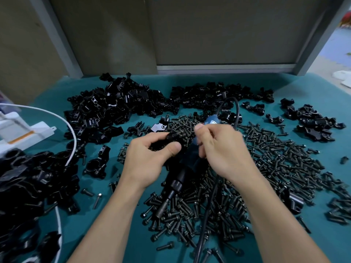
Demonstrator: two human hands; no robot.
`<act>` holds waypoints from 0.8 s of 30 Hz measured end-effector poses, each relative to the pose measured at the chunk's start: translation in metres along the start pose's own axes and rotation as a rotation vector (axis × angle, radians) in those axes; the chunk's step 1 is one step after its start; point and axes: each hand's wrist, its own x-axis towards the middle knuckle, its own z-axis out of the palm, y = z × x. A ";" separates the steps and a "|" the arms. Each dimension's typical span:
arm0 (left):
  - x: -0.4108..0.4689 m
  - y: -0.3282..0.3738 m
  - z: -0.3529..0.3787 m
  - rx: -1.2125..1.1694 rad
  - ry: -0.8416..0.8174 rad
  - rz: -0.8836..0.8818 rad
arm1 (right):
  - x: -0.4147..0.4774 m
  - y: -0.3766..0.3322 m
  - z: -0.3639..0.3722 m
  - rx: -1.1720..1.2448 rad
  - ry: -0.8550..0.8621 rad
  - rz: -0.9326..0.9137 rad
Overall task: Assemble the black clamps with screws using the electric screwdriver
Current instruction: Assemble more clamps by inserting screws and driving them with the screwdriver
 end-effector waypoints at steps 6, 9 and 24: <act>0.003 -0.009 -0.008 -0.135 0.290 -0.172 | -0.003 0.004 0.004 -0.152 -0.028 0.376; 0.006 -0.007 -0.007 -0.288 0.306 -0.249 | -0.003 -0.007 0.016 -0.250 -0.027 0.441; 0.001 0.011 0.002 -0.510 -0.064 -0.412 | 0.000 -0.020 0.027 0.747 0.223 0.756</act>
